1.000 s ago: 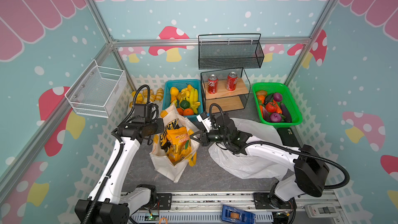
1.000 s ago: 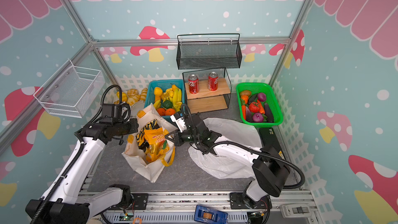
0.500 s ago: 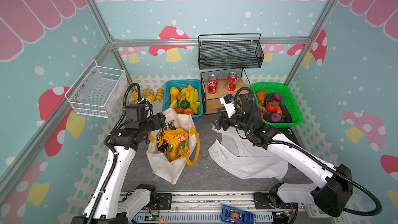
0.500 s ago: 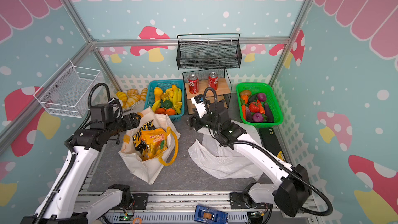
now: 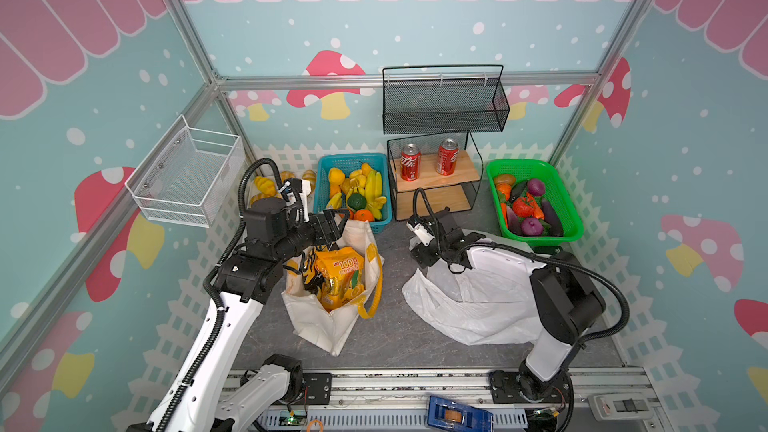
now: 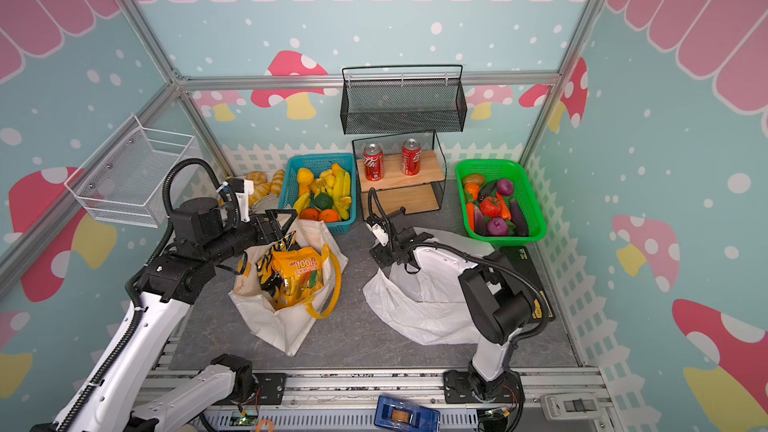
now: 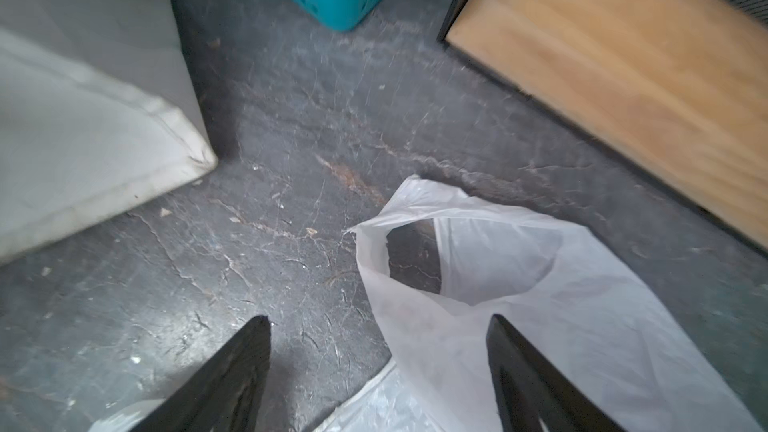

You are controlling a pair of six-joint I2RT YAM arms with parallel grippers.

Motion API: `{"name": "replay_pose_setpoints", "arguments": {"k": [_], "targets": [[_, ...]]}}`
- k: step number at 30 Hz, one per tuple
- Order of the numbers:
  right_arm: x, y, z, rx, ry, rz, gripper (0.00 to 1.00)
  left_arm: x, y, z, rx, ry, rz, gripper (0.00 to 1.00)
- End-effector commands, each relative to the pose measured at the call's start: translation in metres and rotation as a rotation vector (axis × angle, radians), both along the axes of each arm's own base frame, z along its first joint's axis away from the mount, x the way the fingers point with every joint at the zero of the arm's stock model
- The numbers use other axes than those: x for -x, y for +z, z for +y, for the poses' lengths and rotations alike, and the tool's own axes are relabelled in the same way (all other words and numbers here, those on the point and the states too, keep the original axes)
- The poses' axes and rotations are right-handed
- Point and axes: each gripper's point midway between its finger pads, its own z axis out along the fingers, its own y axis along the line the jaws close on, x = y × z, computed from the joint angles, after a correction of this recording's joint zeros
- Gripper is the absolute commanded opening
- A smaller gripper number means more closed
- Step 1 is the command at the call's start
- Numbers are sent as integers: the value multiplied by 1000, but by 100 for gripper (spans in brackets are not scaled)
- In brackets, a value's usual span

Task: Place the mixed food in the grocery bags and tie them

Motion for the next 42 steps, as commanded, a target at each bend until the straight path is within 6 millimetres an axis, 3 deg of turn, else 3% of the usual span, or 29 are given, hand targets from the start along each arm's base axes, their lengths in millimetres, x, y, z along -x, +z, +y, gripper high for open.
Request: {"name": "replay_pose_setpoints", "arguments": {"k": [1, 6, 9, 12, 15, 18, 22, 26, 29, 35, 42], "targets": [[-8, -3, 10, 37, 71, -11, 79, 0, -1, -4, 17, -14, -1, 78], [-18, -22, 12, 93, 74, 11, 38, 1, -1, -5, 16, -22, -2, 78], [-22, -19, 9, 97, 72, 7, 24, 3, 2, -7, 20, -28, -9, 77], [-20, -8, 7, 58, 71, 13, 1, 5, 4, -10, 22, -43, -15, 76], [-15, 41, 3, -60, 65, -29, 0, 11, 11, -21, 21, -82, -35, 75], [1, 109, -6, -262, 67, -79, 0, 21, 19, -44, 1, -165, -82, 74], [32, 206, -30, -497, 92, -219, 0, 36, 24, -89, -43, -312, -154, 75], [62, 270, -53, -610, 119, -332, 0, 38, 13, -133, -127, -431, -180, 78], [77, 296, -63, -639, 136, -378, 0, 32, -1, -161, -210, -490, -183, 79], [94, 318, -71, -649, 148, -424, 0, 19, 10, -194, -371, -541, -272, 83], [94, 317, -69, -640, 177, -419, 0, 11, 14, -192, -542, -585, -288, 87]]}}
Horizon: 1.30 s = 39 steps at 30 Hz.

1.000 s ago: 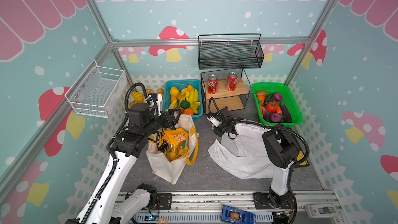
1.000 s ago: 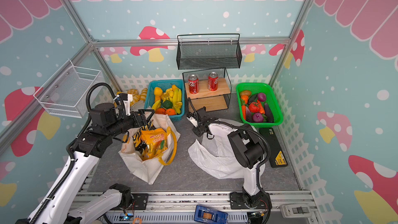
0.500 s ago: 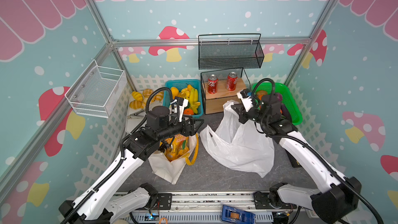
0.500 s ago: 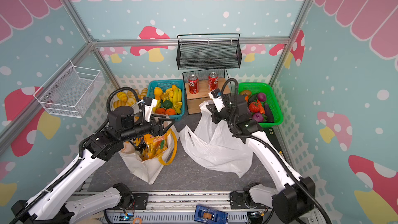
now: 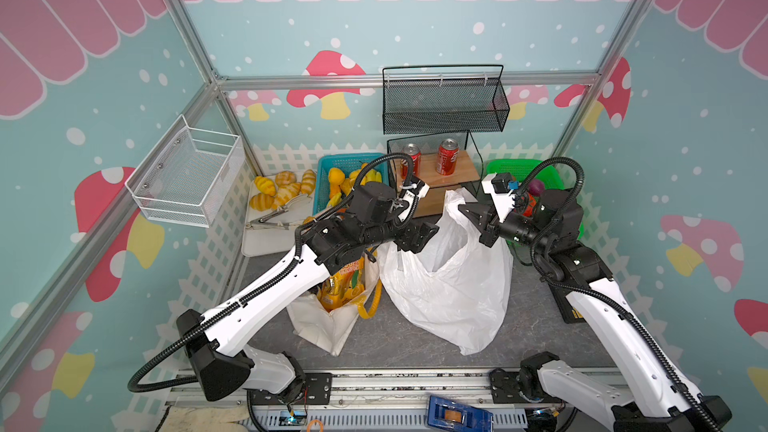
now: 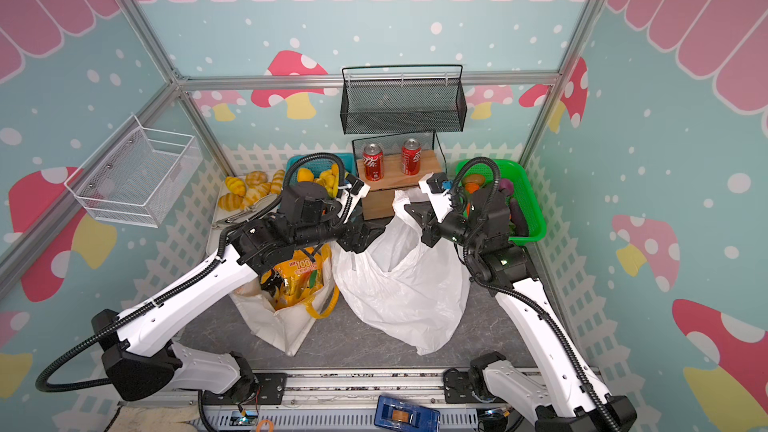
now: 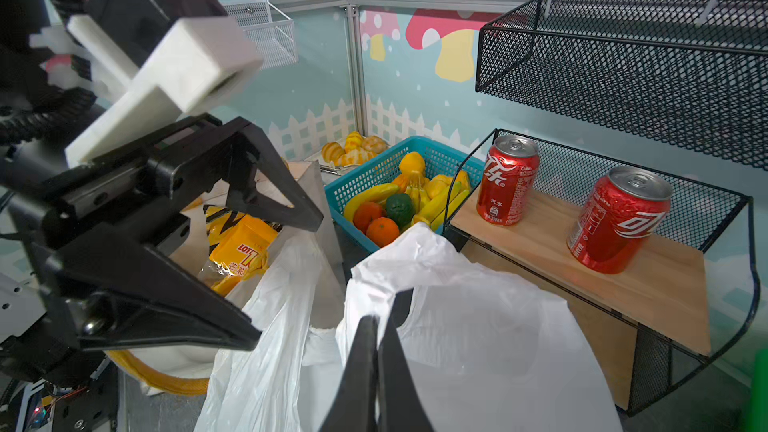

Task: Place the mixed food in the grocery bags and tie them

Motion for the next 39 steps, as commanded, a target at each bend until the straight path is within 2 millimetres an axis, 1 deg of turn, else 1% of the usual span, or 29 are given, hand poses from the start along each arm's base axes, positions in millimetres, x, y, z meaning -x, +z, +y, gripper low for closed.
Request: {"name": "replay_pose_setpoints", "arguments": {"k": [1, 3, 7, 12, 16, 18, 23, 25, 27, 30, 33, 35, 36, 37, 39], "targets": [[4, 6, 2, 4, 37, -12, 0, 2, 1, 12, -128, -44, -63, 89], [4, 7, 3, 5, 48, -17, 0, 4, 1, 14, -127, -89, -41, 90], [5, 5, 2, 9, 61, -18, 0, 3, -4, 21, -102, -163, 23, 90], [5, 3, 2, 0, 76, 0, 0, 1, -13, 21, -140, -236, 2, 90], [9, 7, 1, -10, 86, -6, 0, 2, -23, 16, -181, -315, 5, 90], [8, 7, 1, -12, 90, -4, 0, 4, -29, 13, -208, -368, -3, 90], [6, 12, 1, -24, 89, 2, 0, 8, -46, 4, -212, -446, 34, 90], [10, 19, 1, -34, 101, -9, 0, 2, -56, 1, -229, -447, 45, 89], [10, 23, 1, -44, 104, -15, 0, -3, -61, -7, -218, -455, 73, 87], [10, 30, 0, -47, 96, -30, 0, -8, -70, -23, -182, -487, 131, 78], [9, 30, 0, -50, 94, -27, 0, -16, -73, -38, -137, -498, 170, 62], [7, 29, -1, -53, 87, -24, 0, -19, -77, -45, -101, -491, 232, 49], [5, 29, -2, -53, 74, -25, 0, -20, -78, -47, -89, -489, 250, 41], [2, 29, -4, -53, 52, -23, 0, -20, -80, -49, -77, -488, 272, 38], [-7, 28, -11, -53, -12, -13, 0, -21, -79, -52, -39, -471, 308, 27]]}}
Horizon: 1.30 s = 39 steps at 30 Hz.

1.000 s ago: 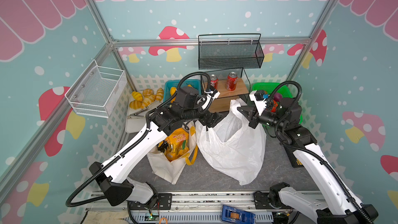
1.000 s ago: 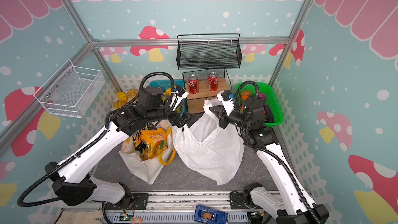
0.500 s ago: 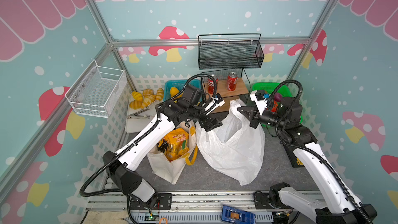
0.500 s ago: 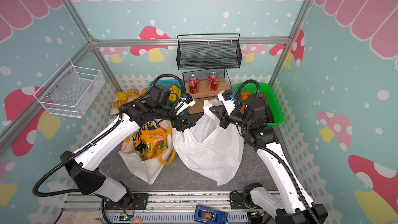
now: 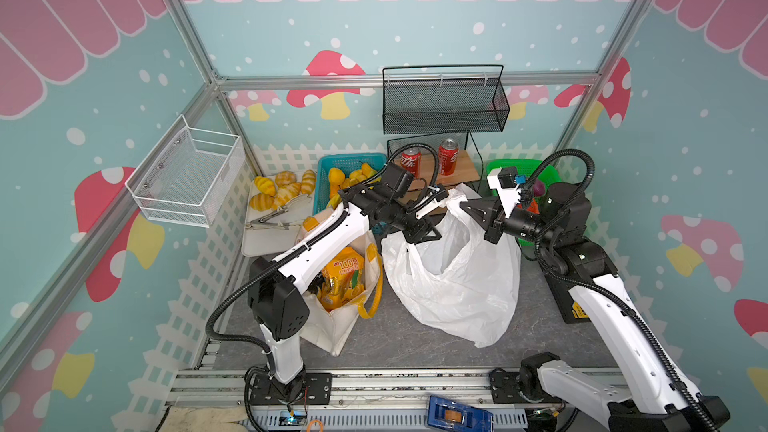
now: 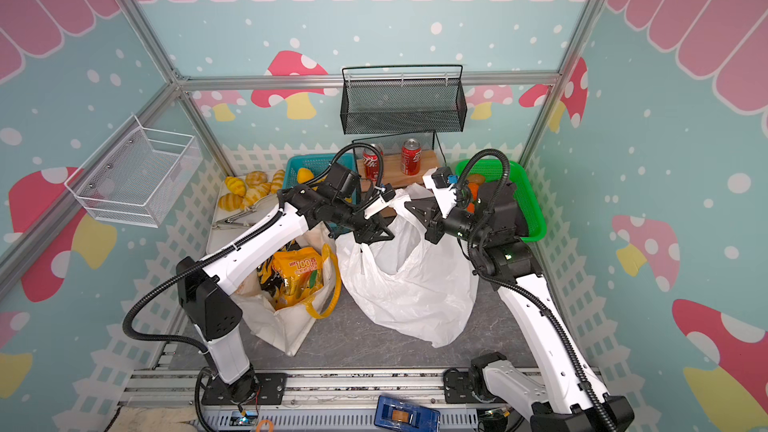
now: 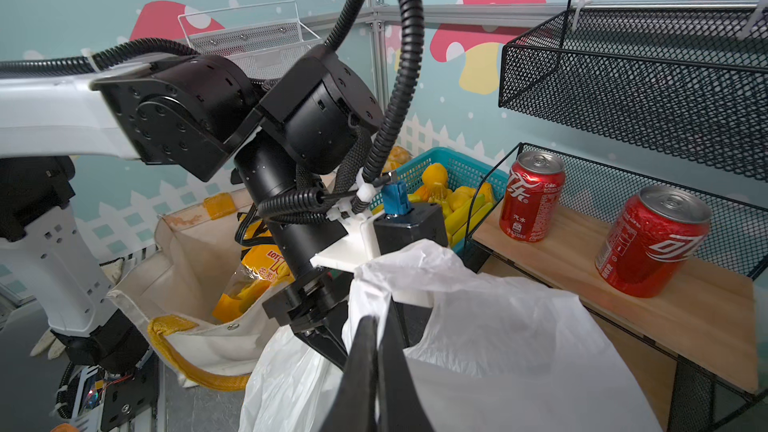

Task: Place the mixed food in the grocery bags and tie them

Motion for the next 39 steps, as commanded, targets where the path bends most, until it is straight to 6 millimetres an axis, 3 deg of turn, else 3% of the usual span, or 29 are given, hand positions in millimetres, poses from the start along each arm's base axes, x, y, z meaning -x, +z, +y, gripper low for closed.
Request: {"name": "replay_pose_setpoints", "arguments": {"k": [1, 2, 3, 6, 11, 13, 17, 22, 29, 36, 39], "targets": [[-16, 10, -14, -9, -119, -13, 0, 2, 22, -9, 98, 14, 57, 22], [-23, 7, -20, -8, -172, -3, 0, 0, 24, -10, 114, 40, 65, 17], [-30, 3, -28, -8, -236, 13, 6, -4, 27, -11, 140, 83, 79, 10], [-45, -7, -51, -7, -407, 56, 35, -13, 35, -11, 235, 233, 146, 0], [-44, -47, -91, 53, -635, 113, 59, -15, 34, 1, 421, 456, 276, 0], [-34, -70, -94, 54, -643, 156, 76, -10, 33, 6, 464, 509, 300, 0], [-13, -125, -78, 31, -560, 257, 83, -1, 32, 11, 491, 540, 304, 0], [7, -162, -38, -54, -387, 314, 85, 4, 25, 15, 471, 555, 309, 0], [-5, -191, -8, 28, -362, 323, 83, 9, 22, 12, 467, 529, 320, 0], [-40, -202, -12, 92, -467, 264, 57, 15, 19, 8, 455, 492, 332, 0], [-57, -200, -18, 127, -516, 238, 39, 20, 18, 8, 436, 471, 330, 0]]}}
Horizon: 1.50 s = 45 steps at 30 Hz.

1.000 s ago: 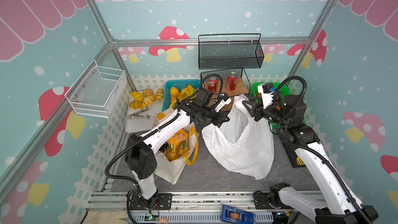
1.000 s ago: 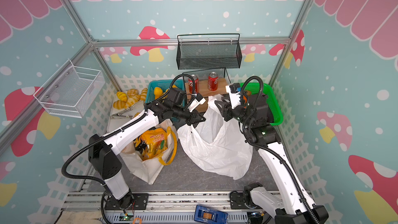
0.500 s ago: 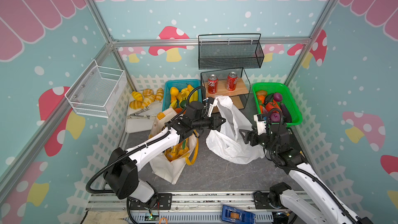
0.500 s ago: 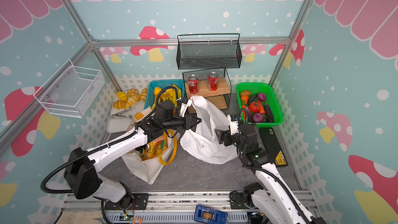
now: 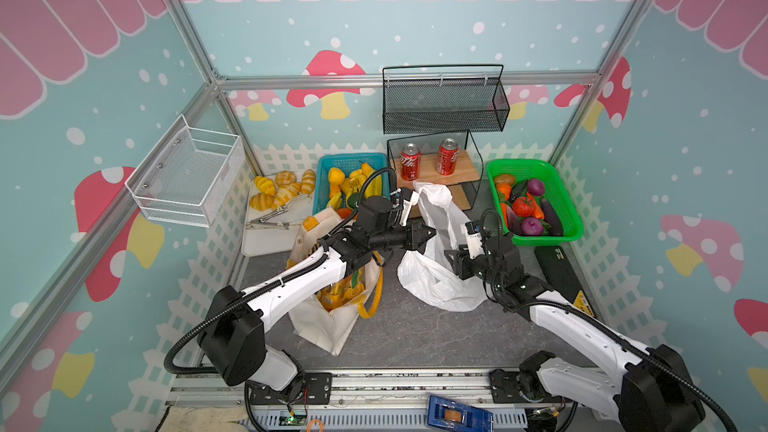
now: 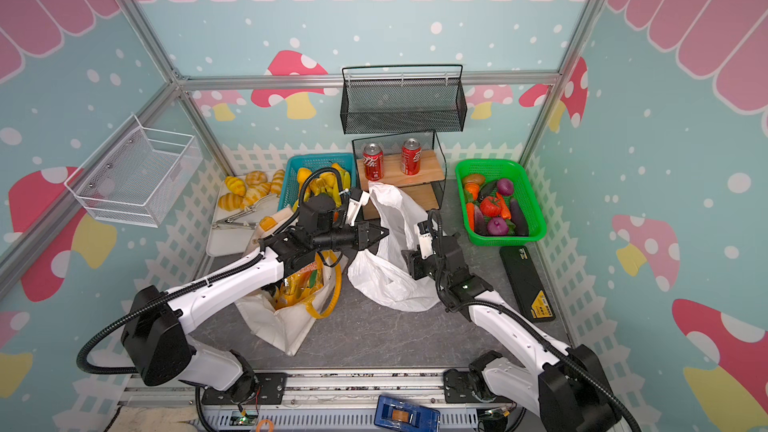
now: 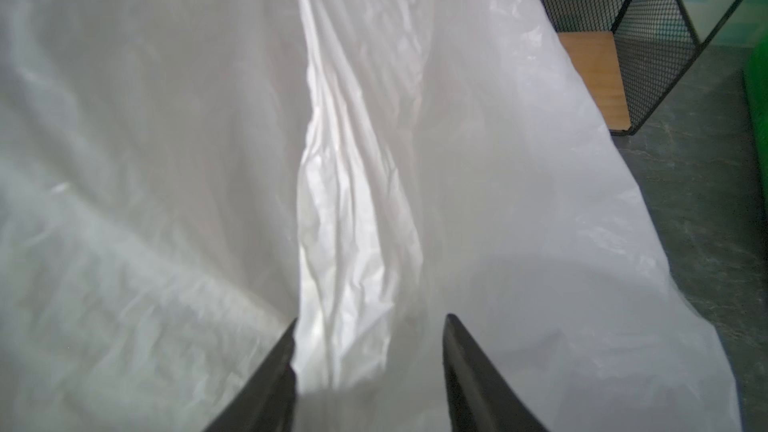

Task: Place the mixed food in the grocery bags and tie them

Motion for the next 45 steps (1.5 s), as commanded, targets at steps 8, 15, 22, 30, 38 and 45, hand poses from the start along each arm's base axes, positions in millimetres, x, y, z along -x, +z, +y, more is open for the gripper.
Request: {"name": "replay_pose_setpoints", "arguments": {"k": [8, 15, 22, 30, 38, 45], "targets": [[-15, 56, -65, 0, -130, -56, 0, 19, -4, 40, -128, -42, 0, 0], [12, 98, -48, -248, 18, -32, 0, -4, -6, 94, -225, 176, -86, 0], [21, 130, -19, -495, 167, -56, 0, -13, -12, 102, -256, 280, -68, 0], [31, 145, -13, -676, 204, -69, 0, -15, -14, 78, -179, 286, -44, 19], [34, 150, -19, -772, 164, -81, 0, -18, -19, 58, -110, 264, 22, 45], [33, 154, -27, -838, 114, -95, 0, -21, -15, 53, -51, 269, 39, 41]]}}
